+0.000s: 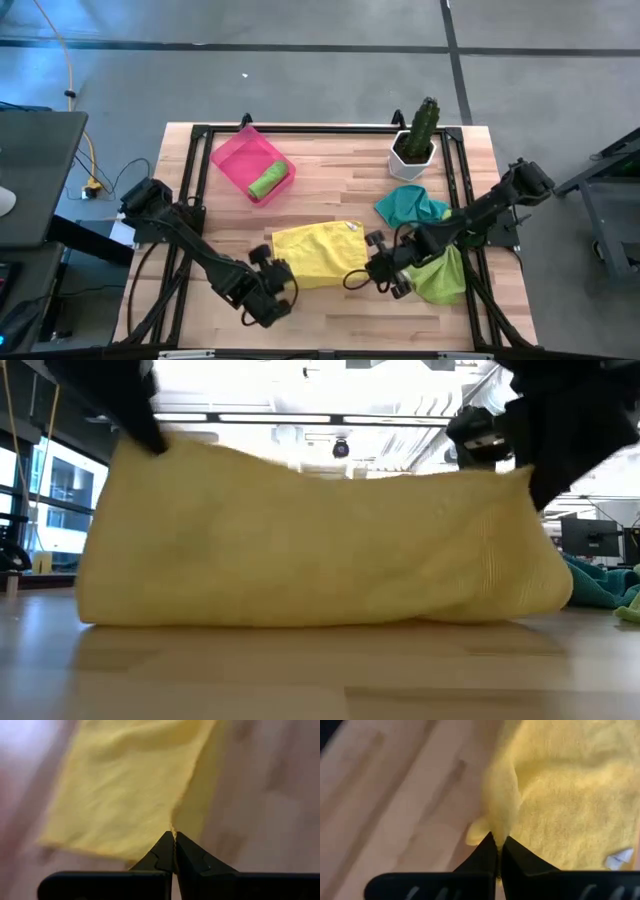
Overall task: Roll microfiber towels into tight, uniform cylinder then place into a basket
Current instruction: Roll the yellow microfiber cloth
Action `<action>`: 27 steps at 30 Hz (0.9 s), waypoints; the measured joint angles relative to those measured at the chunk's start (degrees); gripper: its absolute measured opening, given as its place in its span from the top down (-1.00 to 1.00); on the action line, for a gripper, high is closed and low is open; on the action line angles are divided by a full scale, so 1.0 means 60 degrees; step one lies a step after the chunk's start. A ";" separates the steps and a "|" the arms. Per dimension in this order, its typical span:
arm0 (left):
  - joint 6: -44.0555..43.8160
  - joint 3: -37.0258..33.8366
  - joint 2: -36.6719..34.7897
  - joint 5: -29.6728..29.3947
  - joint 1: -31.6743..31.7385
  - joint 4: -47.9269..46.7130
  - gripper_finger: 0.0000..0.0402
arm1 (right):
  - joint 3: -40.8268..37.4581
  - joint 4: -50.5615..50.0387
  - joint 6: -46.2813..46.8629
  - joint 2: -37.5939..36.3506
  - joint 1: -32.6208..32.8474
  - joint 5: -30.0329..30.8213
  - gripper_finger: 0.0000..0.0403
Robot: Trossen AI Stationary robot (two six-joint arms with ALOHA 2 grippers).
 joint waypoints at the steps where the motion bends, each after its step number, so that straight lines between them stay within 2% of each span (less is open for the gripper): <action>1: -0.0104 -0.0020 -0.0026 -0.0023 0.0002 -0.0185 1.00 | 0.0132 -0.0101 -0.0008 0.0014 -0.0031 -0.0069 0.99; 11: -0.0631 0.0000 -0.0004 -0.0106 0.0018 -0.1089 1.00 | 0.0545 -0.0649 -0.0583 0.0051 -0.0210 -0.0214 0.69; 16: -0.0802 0.0000 -0.0004 -0.0203 0.0018 -0.1172 1.00 | 0.0545 -0.0629 -0.0576 0.0051 -0.0210 -0.0200 0.64; 22: -0.0819 0.0000 -0.0004 -0.0200 0.0018 -0.0978 1.00 | 0.0304 -0.0058 0.0937 0.0051 -0.0210 -0.0075 0.60; 27: -0.0812 0.0000 -0.0004 -0.0203 0.0018 -0.0899 1.00 | -0.0569 0.1096 0.1815 0.0055 -0.0307 0.0291 0.43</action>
